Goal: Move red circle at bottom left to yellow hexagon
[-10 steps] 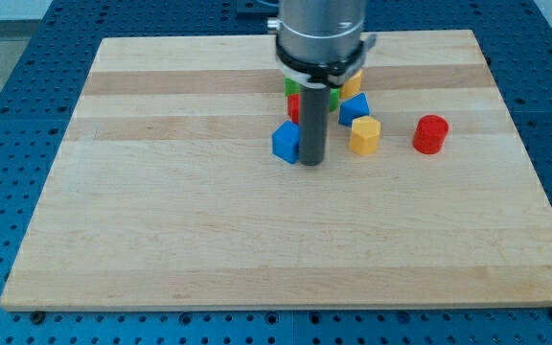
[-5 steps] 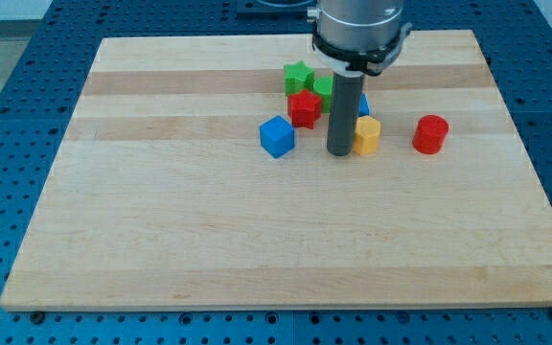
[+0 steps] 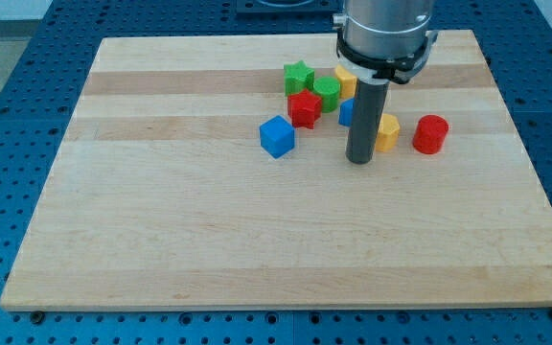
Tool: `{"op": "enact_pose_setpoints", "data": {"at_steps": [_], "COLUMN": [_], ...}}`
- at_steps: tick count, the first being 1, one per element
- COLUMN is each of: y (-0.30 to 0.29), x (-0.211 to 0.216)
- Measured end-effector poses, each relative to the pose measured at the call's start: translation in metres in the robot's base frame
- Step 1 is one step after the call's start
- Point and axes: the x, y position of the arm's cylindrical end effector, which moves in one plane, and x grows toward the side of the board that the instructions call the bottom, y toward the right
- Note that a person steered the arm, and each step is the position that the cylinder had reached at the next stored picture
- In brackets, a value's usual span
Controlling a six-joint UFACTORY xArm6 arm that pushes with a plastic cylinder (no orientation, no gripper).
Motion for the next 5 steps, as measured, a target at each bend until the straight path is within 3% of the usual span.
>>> {"op": "enact_pose_setpoints", "data": {"at_steps": [2,5], "y": [0.039,0.156], "x": [0.020,0.009]}}
